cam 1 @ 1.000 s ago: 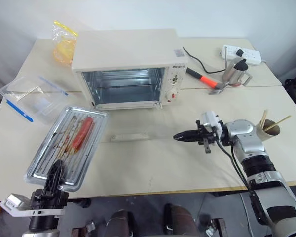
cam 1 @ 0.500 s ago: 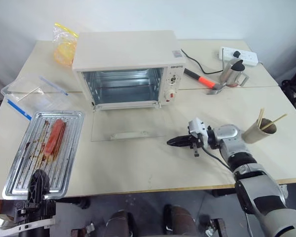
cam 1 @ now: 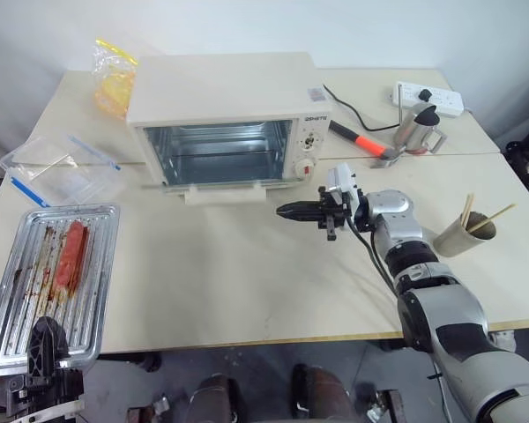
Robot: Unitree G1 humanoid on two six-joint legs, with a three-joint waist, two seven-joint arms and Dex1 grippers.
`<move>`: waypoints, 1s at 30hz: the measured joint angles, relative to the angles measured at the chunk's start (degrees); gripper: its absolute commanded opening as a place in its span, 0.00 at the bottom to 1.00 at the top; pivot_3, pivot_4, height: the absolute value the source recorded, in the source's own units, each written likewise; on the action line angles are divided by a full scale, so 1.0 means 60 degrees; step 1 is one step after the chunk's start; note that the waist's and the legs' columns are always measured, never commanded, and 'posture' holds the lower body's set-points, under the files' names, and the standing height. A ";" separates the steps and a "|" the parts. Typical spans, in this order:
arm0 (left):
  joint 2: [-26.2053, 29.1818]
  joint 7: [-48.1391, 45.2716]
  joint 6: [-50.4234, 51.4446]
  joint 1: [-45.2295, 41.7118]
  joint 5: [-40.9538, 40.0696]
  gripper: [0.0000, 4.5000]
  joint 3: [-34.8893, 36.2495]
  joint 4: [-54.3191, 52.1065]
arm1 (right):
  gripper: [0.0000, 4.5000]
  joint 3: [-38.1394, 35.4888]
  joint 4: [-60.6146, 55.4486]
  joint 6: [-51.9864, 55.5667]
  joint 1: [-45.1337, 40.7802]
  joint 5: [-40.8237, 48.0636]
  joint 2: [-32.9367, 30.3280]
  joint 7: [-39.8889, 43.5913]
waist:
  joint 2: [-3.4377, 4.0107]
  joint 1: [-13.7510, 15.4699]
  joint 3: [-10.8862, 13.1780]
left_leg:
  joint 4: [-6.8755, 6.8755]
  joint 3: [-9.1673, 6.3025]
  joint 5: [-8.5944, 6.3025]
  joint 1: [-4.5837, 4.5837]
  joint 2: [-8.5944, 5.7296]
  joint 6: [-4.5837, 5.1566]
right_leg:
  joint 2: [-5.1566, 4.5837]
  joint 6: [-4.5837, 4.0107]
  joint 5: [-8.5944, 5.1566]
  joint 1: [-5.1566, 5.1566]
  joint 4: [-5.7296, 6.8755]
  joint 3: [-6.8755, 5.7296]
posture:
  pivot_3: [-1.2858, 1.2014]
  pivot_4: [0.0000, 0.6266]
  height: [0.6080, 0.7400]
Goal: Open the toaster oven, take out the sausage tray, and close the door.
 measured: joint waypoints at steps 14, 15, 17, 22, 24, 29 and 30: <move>0.1068 0.0239 0.1617 0.0366 -0.0008 0.00 -0.0206 0.0732 | 0.01 -0.0797 -0.0466 0.1114 -0.1898 0.0412 0.0201 -0.0049 | 0.0002 -0.0015 0.0002 | 0.0000 0.0085 -0.0009 -0.0028 0.0017 -0.0012 | 0.0023 -0.0008 -0.0005 -0.0128 0.0108 0.0084 | 0.52 0.24 1.00; 0.1313 0.0314 0.1754 0.0335 -0.0009 0.00 -0.0198 0.0735 | 0.01 -0.0747 -0.0771 0.1371 -0.1699 0.0421 0.0168 0.0014 | 0.0003 0.0014 0.0002 | 0.0000 0.0087 -0.0009 -0.0027 0.0022 -0.0012 | 0.0022 -0.0011 -0.0006 -0.0130 0.0105 0.0091 | 0.52 0.24 1.00; 0.2140 0.0508 0.2147 0.0079 -0.0009 0.00 -0.0195 0.0906 | 0.04 -0.0283 -0.1564 0.2060 -0.1151 0.0484 -0.0162 0.0049 | 0.0011 0.0096 0.0007 | 0.0001 0.0081 -0.0009 -0.0028 0.0017 -0.0011 | 0.0018 -0.0024 -0.0013 -0.0138 0.0103 0.0108 | 0.52 0.24 1.00; 0.3621 0.0927 0.3020 -0.1445 -0.0004 0.00 -0.0142 0.1782 | 0.33 0.1452 -0.3777 0.2905 0.0255 0.1519 -0.1682 0.0086 | 0.0018 0.0064 0.0011 | -0.0002 0.0119 -0.0010 -0.0021 0.0008 -0.0004 | 0.0013 -0.0009 -0.0005 -0.0149 0.0148 0.0151 | 0.52 0.24 1.00; 0.4296 0.1088 0.3482 -0.2421 0.0002 0.00 -0.0034 0.2290 | 0.49 0.1903 -0.4236 0.2642 0.0553 0.2182 -0.2183 0.0115 | 0.0018 0.0038 0.0012 | -0.0004 0.0143 -0.0011 -0.0002 0.0003 -0.0009 | 0.0031 -0.0006 -0.0003 -0.0150 0.0154 0.0159 | 0.52 0.24 1.00; 0.5278 0.1251 0.4612 -0.4170 0.0002 0.00 0.0073 0.3356 | 0.81 0.2078 -0.4409 0.2215 0.0602 0.2989 -0.2374 0.0144 | 0.0019 -0.0042 0.0012 | -0.0007 0.0188 -0.0018 0.0026 0.0033 -0.0044 | 0.0096 0.0001 0.0001 -0.0161 0.0167 0.0215 | 0.52 0.24 1.00; 0.5509 0.1318 0.4938 -0.4532 0.0004 0.00 0.0056 0.3669 | 0.88 0.2066 -0.4408 0.2196 0.0601 0.3025 -0.2374 0.0145 | 0.0019 -0.0026 0.0012 | -0.0007 0.0190 -0.0018 0.0024 0.0037 -0.0048 | 0.0104 0.0001 0.0001 -0.0167 0.0169 0.0221 | 0.52 0.24 1.00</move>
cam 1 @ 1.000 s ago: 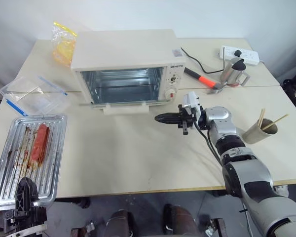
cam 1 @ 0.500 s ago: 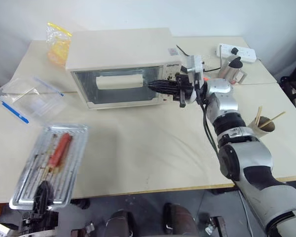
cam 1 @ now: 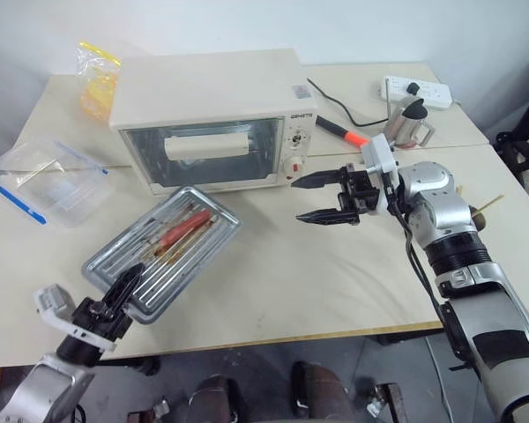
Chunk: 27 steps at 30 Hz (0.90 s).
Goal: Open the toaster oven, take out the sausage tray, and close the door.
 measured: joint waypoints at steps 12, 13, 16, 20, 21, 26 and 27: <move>0.2468 0.0091 0.3406 -0.4940 0.0038 0.00 -0.2118 0.3693 | 0.99 -0.0699 -0.0887 -0.0035 0.1128 0.0173 -0.0657 0.0009 | 0.0001 0.0194 0.0002 | 0.0007 0.0027 0.0006 -0.0010 -0.0004 -0.0015 | 0.0017 0.0002 0.0001 -0.0036 0.0038 0.0055 | 0.52 0.24 1.00; 0.2583 0.0000 0.3638 -0.5374 0.0040 0.00 -0.2316 0.4023 | 0.99 -0.0734 -0.0955 -0.0034 0.1215 0.0174 -0.0762 0.0009 | 0.0001 0.0184 0.0002 | 0.0006 0.0029 0.0006 -0.0008 -0.0004 -0.0016 | 0.0016 0.0002 0.0001 -0.0036 0.0043 0.0057 | 0.52 0.24 1.00; 0.2820 -0.0350 0.4257 -0.6305 0.0200 0.00 -0.2783 0.4759 | 0.99 -0.0873 -0.1120 -0.0056 0.1475 0.0169 -0.0905 0.0009 | 0.0002 0.0132 0.0002 | 0.0000 0.0033 0.0009 -0.0005 -0.0004 -0.0022 | 0.0020 0.0004 0.0002 -0.0039 0.0045 0.0058 | 0.52 0.24 1.00; 0.2821 -0.1213 0.5310 -0.7474 0.1338 0.00 -0.3542 0.6057 | 0.99 -0.1038 -0.1422 -0.0108 0.2098 0.0171 -0.1449 0.0012 | 0.0002 0.0090 0.0003 | -0.0004 0.0100 0.0017 -0.0008 -0.0005 -0.0037 | 0.0031 0.0008 0.0003 -0.0050 0.0048 0.0058 | 0.52 0.24 1.00; 0.2787 -0.1464 0.5504 -0.7696 0.1629 0.00 -0.3654 0.6338 | 0.99 -0.1063 -0.1450 -0.0111 0.2196 0.0170 -0.1552 0.0013 | 0.0002 0.0085 0.0003 | -0.0004 0.0119 0.0020 -0.0007 -0.0004 -0.0041 | 0.0032 0.0008 0.0002 -0.0052 0.0053 0.0060 | 0.52 0.24 1.00; 0.2475 -0.2866 0.5954 -0.8603 0.3669 0.00 -0.4028 0.7488 | 0.99 -0.1395 -0.1495 -0.0121 0.2523 0.0075 -0.1762 0.0015 | 0.0001 0.0105 0.0003 | -0.0004 0.0138 0.0031 -0.0008 -0.0001 -0.0054 | 0.0038 0.0008 0.0002 -0.0073 0.0066 0.0076 | 0.52 0.24 1.00; 0.2355 -0.3224 0.5955 -0.8761 0.4190 0.00 -0.4041 0.7784 | 0.99 -0.1474 -0.1497 -0.0134 0.2592 0.0024 -0.1776 0.0015 | 0.0001 0.0106 0.0003 | -0.0004 0.0147 0.0031 -0.0010 -0.0002 -0.0055 | 0.0038 0.0008 0.0002 -0.0082 0.0073 0.0084 | 0.52 0.24 1.00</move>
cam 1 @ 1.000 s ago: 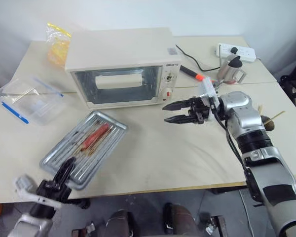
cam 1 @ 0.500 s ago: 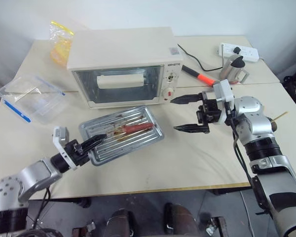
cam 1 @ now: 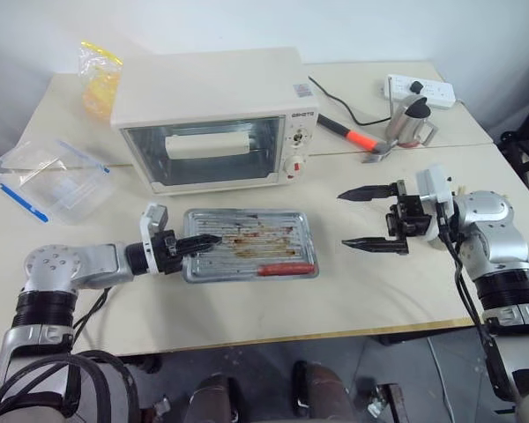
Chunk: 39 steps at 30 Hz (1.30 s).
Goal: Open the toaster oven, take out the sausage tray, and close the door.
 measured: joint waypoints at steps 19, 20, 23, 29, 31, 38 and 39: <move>-0.0066 -0.3916 0.0041 -0.0674 0.4550 0.61 -0.0122 0.0776 | 1.00 -0.0566 -0.0389 0.0388 0.0264 -0.0320 0.0003 -0.0020 | 0.0005 -0.0066 -0.0003 | -0.0014 0.0065 0.0016 0.0026 0.0003 -0.0002 | 0.0002 -0.0001 0.0000 -0.0046 0.0057 0.0072 | 0.52 0.24 1.00; 0.0079 -0.4093 0.0047 -0.0694 0.4770 0.68 -0.0123 0.0847 | 1.00 -0.0566 -0.0372 0.0390 0.0229 -0.0374 0.0010 -0.0019 | 0.0005 -0.0086 -0.0003 | -0.0017 0.0070 0.0016 0.0027 0.0004 -0.0003 | 0.0003 -0.0002 -0.0001 -0.0050 0.0057 0.0076 | 0.52 0.24 1.00; 0.0481 -0.4654 0.0053 -0.0781 0.5162 0.88 -0.0128 0.0895 | 1.00 -0.0567 -0.0281 0.0391 0.0102 -0.0427 0.0062 -0.0018 | 0.0005 -0.0088 -0.0003 | -0.0017 0.0073 0.0016 0.0026 0.0005 -0.0003 | 0.0003 -0.0002 -0.0001 -0.0051 0.0056 0.0077 | 0.52 0.24 1.00; 0.1476 -0.5850 -0.0236 -0.0798 0.6009 0.99 -0.0667 0.0649 | 1.00 -0.0541 -0.0223 0.0393 -0.0018 -0.0458 0.0092 -0.0014 | 0.0005 -0.0068 -0.0003 | -0.0020 0.0079 0.0016 0.0026 0.0005 -0.0003 | 0.0003 -0.0002 -0.0001 -0.0057 0.0056 0.0082 | 0.52 0.24 1.00; 0.2072 -0.6522 -0.0770 -0.0625 0.6558 0.99 -0.1114 0.0218 | 1.00 -0.0317 -0.0213 0.0394 -0.0020 -0.0420 0.0087 -0.0014 | 0.0005 -0.0074 -0.0003 | -0.0025 0.0087 0.0016 0.0026 0.0006 -0.0004 | 0.0003 -0.0003 -0.0001 -0.0066 0.0057 0.0089 | 0.52 0.24 1.00; 0.2798 -0.7944 -0.5737 0.1181 0.8281 0.99 -0.0387 -0.1069 | 1.00 0.0364 0.0295 -0.0088 -0.0030 -0.0230 -0.0173 0.0012 | 0.0002 -0.0035 -0.0001 | -0.0029 0.0121 0.0012 -0.0018 0.0007 0.0001 | -0.0006 -0.0004 -0.0001 -0.0138 0.0060 0.0113 | 0.52 0.24 1.00; 0.2706 -0.8017 -0.7044 0.1631 0.8612 0.99 -0.0012 -0.1276 | 1.00 0.0531 0.0558 -0.0282 -0.0023 -0.0229 -0.0314 0.0024 | 0.0001 -0.0033 -0.0001 | -0.0029 0.0126 0.0010 -0.0024 0.0007 0.0005 | -0.0010 -0.0004 -0.0001 -0.0146 0.0058 0.0113 | 0.52 0.24 1.00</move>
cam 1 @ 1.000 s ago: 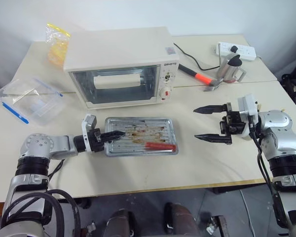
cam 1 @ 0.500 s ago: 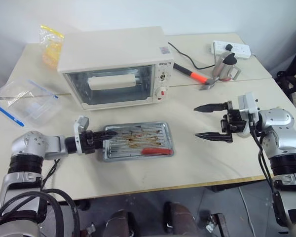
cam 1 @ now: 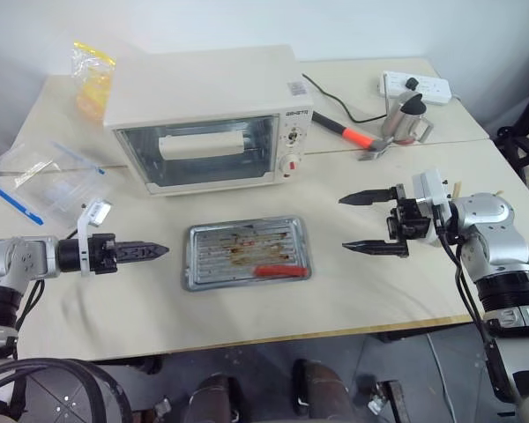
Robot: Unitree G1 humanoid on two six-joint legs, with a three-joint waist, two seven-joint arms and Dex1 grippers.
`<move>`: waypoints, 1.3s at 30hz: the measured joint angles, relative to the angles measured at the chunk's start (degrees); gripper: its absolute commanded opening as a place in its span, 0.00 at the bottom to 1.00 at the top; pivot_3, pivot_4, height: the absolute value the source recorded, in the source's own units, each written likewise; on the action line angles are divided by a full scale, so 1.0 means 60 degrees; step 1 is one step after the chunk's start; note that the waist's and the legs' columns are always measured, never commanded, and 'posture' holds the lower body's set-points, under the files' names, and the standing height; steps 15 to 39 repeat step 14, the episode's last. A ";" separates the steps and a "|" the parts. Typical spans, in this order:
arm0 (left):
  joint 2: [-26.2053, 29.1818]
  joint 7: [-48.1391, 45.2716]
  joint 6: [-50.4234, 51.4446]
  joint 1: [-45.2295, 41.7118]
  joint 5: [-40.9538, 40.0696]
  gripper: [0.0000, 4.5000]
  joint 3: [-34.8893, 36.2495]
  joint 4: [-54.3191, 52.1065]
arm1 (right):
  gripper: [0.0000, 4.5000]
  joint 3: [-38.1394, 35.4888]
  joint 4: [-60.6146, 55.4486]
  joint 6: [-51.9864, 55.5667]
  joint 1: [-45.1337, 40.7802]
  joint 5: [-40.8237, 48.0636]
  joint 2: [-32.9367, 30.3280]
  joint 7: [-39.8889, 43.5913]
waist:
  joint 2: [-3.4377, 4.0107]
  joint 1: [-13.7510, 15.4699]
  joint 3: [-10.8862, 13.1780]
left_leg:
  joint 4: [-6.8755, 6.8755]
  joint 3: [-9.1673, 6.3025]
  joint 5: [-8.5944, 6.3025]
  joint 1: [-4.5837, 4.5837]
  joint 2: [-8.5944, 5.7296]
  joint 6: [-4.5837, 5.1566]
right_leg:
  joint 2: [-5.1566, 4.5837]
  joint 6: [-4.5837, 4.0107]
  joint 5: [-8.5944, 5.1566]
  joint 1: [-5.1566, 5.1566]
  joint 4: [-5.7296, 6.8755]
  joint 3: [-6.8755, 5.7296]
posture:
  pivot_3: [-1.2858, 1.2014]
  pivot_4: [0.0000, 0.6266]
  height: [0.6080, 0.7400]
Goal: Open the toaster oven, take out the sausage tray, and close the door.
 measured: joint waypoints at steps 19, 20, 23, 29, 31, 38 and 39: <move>-0.0771 -0.1653 -0.5189 0.2658 0.0837 0.99 0.1691 -0.0349 | 1.00 0.0695 0.1966 -0.1356 -0.0150 0.0060 -0.0203 0.0045 | -0.0004 -0.0007 0.0002 | 0.0012 0.0025 -0.0009 -0.0004 0.0006 0.0016 | -0.0007 0.0005 0.0003 -0.0013 0.0007 0.0001 | 0.52 0.24 1.00; -0.0771 -0.1653 -0.5189 0.2658 0.0837 0.99 0.1691 -0.0349 | 1.00 0.0695 0.1966 -0.1356 -0.0150 0.0060 -0.0203 0.0045 | -0.0004 -0.0007 0.0002 | 0.0012 0.0025 -0.0009 -0.0004 0.0006 0.0016 | -0.0007 0.0005 0.0003 -0.0013 0.0007 0.0001 | 0.52 0.24 1.00; -0.0771 -0.1653 -0.5189 0.2658 0.0837 0.99 0.1691 -0.0349 | 1.00 0.0695 0.1966 -0.1356 -0.0150 0.0060 -0.0203 0.0045 | -0.0004 -0.0007 0.0002 | 0.0012 0.0025 -0.0009 -0.0004 0.0006 0.0016 | -0.0007 0.0005 0.0003 -0.0013 0.0007 0.0001 | 0.52 0.24 1.00; -0.0771 -0.1653 -0.5189 0.2658 0.0837 0.99 0.1691 -0.0349 | 1.00 0.0695 0.1966 -0.1356 -0.0150 0.0060 -0.0203 0.0045 | -0.0004 -0.0007 0.0002 | 0.0012 0.0025 -0.0009 -0.0004 0.0006 0.0016 | -0.0007 0.0005 0.0003 -0.0013 0.0007 0.0001 | 0.52 0.24 1.00; -0.0771 -0.1653 -0.5189 0.2658 0.0837 0.99 0.1691 -0.0349 | 1.00 0.0695 0.1966 -0.1356 -0.0150 0.0060 -0.0203 0.0045 | -0.0004 -0.0007 0.0002 | 0.0012 0.0025 -0.0009 -0.0004 0.0006 0.0016 | -0.0007 0.0005 0.0003 -0.0013 0.0007 0.0001 | 0.52 0.24 1.00; -0.0771 -0.1653 -0.5189 0.2658 0.0837 0.99 0.1691 -0.0349 | 1.00 0.0695 0.1966 -0.1356 -0.0150 0.0060 -0.0203 0.0045 | -0.0004 -0.0007 0.0002 | 0.0012 0.0025 -0.0009 -0.0004 0.0006 0.0016 | -0.0007 0.0005 0.0003 -0.0013 0.0007 0.0001 | 0.52 0.24 1.00; -0.0771 -0.1653 -0.5189 0.2658 0.0837 0.99 0.1691 -0.0349 | 1.00 0.0695 0.1966 -0.1356 -0.0150 0.0060 -0.0203 0.0045 | -0.0004 -0.0007 0.0002 | 0.0012 0.0025 -0.0009 -0.0004 0.0006 0.0016 | -0.0007 0.0005 0.0003 -0.0013 0.0007 0.0001 | 0.52 0.24 1.00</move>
